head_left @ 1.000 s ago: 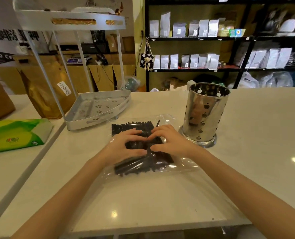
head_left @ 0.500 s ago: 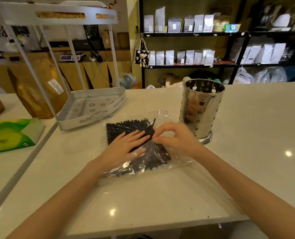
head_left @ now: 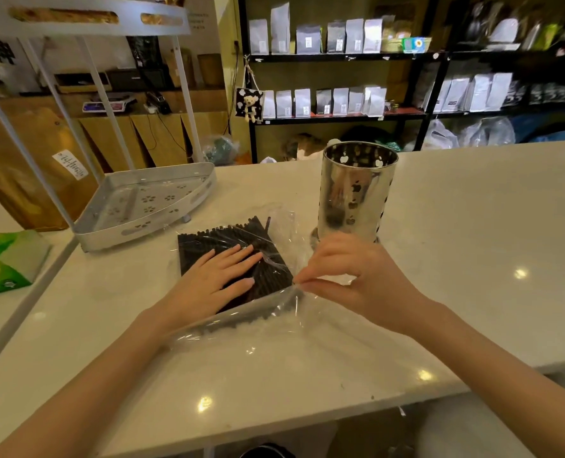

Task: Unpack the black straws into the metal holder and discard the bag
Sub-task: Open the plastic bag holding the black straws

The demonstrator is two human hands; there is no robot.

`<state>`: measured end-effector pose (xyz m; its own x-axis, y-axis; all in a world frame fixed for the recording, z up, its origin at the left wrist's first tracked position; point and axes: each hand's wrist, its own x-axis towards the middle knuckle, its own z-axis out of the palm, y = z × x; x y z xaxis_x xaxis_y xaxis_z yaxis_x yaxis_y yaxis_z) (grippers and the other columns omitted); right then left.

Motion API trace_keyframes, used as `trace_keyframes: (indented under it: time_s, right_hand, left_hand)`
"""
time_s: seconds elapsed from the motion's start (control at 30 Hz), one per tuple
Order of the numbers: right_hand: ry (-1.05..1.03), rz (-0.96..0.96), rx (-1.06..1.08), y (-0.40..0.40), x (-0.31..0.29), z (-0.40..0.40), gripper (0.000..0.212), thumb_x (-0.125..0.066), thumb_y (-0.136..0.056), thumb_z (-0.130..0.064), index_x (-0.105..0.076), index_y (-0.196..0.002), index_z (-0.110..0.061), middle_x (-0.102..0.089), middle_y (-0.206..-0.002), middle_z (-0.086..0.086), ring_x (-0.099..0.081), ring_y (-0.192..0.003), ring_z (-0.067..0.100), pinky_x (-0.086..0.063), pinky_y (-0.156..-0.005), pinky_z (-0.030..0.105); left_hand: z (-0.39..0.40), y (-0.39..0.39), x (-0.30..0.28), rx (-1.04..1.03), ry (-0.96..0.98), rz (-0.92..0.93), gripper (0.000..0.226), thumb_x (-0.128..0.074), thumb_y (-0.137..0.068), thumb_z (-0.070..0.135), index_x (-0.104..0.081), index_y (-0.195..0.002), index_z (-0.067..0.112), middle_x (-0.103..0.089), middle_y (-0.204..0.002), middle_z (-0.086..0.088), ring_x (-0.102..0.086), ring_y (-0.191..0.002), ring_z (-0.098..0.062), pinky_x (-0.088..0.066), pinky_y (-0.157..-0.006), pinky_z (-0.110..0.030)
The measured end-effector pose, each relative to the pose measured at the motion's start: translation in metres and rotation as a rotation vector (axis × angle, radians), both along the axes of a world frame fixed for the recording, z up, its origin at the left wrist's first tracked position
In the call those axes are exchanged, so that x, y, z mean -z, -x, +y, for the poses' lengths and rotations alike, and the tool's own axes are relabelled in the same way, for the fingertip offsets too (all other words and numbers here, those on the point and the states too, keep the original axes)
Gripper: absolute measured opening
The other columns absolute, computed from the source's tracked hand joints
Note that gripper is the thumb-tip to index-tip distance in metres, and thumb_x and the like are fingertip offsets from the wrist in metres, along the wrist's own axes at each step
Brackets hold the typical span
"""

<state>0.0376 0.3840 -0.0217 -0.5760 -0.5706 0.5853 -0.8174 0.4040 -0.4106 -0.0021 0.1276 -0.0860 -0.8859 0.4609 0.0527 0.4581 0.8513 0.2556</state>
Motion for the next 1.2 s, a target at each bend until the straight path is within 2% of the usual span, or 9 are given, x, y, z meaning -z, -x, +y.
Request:
trace_keyframes:
  time_s: [0.43, 0.53, 0.6, 0.7, 0.77, 0.9, 1.0, 1.1, 1.2]
  right_hand:
    - [-0.041, 0.194, 0.027, -0.021, 0.009, 0.012, 0.019, -0.06, -0.084, -0.022, -0.075, -0.09, -0.011, -0.068, -0.076, 0.004, -0.057, -0.08, 0.016, -0.051, -0.067, 0.033]
    - [-0.03, 0.125, 0.037, -0.019, 0.009, 0.013, 0.02, -0.06, -0.084, -0.024, -0.074, -0.091, -0.013, -0.068, -0.078, 0.003, -0.056, -0.08, 0.013, -0.051, -0.068, 0.033]
    - [0.007, 0.036, 0.046, -0.014, 0.008, 0.014, 0.019, -0.06, -0.083, -0.027, -0.074, -0.091, -0.016, -0.068, -0.08, 0.002, -0.057, -0.081, 0.013, -0.05, -0.07, 0.033]
    - [0.068, -0.035, 0.072, -0.009, 0.011, 0.013, 0.021, -0.061, -0.082, -0.03, -0.072, -0.097, -0.021, -0.069, -0.084, -0.001, -0.056, -0.085, 0.012, -0.047, -0.076, 0.029]
    - [0.081, -0.063, 0.091, -0.007, 0.014, 0.011, 0.032, -0.059, -0.083, -0.028, -0.062, -0.114, -0.03, -0.067, -0.087, -0.009, -0.055, -0.087, 0.006, -0.046, -0.081, 0.021]
    - [0.098, -0.146, 0.125, -0.008, 0.016, 0.01, 0.063, -0.063, -0.084, -0.02, -0.031, -0.132, -0.045, -0.063, -0.095, -0.016, -0.056, -0.093, 0.004, -0.045, -0.087, 0.016]
    - [0.109, -0.179, 0.13, -0.004, 0.012, 0.011, 0.068, -0.063, -0.083, -0.007, -0.034, -0.132, -0.043, -0.056, -0.108, -0.021, -0.056, -0.095, 0.003, -0.048, -0.082, 0.016]
    - [0.088, -0.238, 0.157, 0.008, 0.008, 0.009, 0.06, -0.059, -0.084, -0.003, -0.04, -0.132, -0.032, -0.048, -0.119, -0.021, -0.048, -0.104, -0.005, -0.038, -0.09, 0.01]
    - [-0.182, -0.291, 0.207, 0.03, 0.009, 0.007, 0.047, -0.054, -0.086, -0.006, -0.049, -0.13, -0.022, -0.045, -0.134, -0.007, -0.034, -0.126, 0.011, -0.027, -0.105, 0.025]
  left_hand:
    - [0.001, -0.005, -0.003, -0.004, -0.046, 0.015, 0.078, 0.004, -0.066, 0.083, -0.005, -0.134, 0.048, -0.005, -0.148, 0.022, 0.0, -0.139, 0.001, 0.007, -0.112, -0.028]
    - [0.003, -0.006, -0.011, 0.003, -0.112, -0.069, 0.077, -0.01, -0.069, 0.082, -0.016, -0.136, 0.044, -0.012, -0.149, 0.019, -0.008, -0.142, -0.006, 0.001, -0.114, -0.032]
    - [0.007, -0.007, -0.028, -0.06, -0.219, -0.096, 0.054, -0.038, -0.084, 0.059, -0.041, -0.132, 0.033, -0.027, -0.149, 0.01, -0.028, -0.138, -0.014, -0.017, -0.114, -0.037]
    - [0.02, -0.005, -0.057, -0.104, -0.218, 0.164, 0.031, -0.051, -0.089, 0.032, -0.06, -0.117, 0.023, -0.046, -0.14, 0.002, -0.043, -0.126, -0.016, -0.031, -0.102, -0.03]
    - [0.035, -0.004, -0.066, -0.005, -0.193, 0.18, 0.037, -0.048, -0.09, 0.035, -0.053, -0.126, 0.026, -0.042, -0.142, 0.006, -0.037, -0.13, -0.012, -0.027, -0.105, -0.027]
    - [0.061, 0.001, -0.045, 0.179, 0.008, -0.028, 0.056, -0.03, -0.092, 0.05, -0.011, -0.143, 0.037, -0.006, -0.155, 0.011, -0.004, -0.142, -0.005, -0.006, -0.117, -0.032]
    - [0.063, 0.005, -0.027, 0.182, 0.086, -0.002, 0.063, -0.018, -0.086, 0.061, 0.01, -0.138, 0.041, 0.012, -0.151, 0.014, 0.009, -0.14, -0.004, 0.002, -0.115, -0.035]
    - [0.061, 0.008, -0.018, 0.187, 0.126, 0.071, 0.068, -0.009, -0.078, 0.069, 0.021, -0.132, 0.042, 0.02, -0.149, 0.012, 0.014, -0.14, -0.007, 0.006, -0.114, -0.035]
    - [0.063, 0.006, -0.015, 0.182, 0.149, 0.108, 0.075, -0.003, -0.073, 0.072, 0.023, -0.133, 0.036, 0.025, -0.146, 0.012, 0.018, -0.139, -0.008, 0.009, -0.112, -0.031]
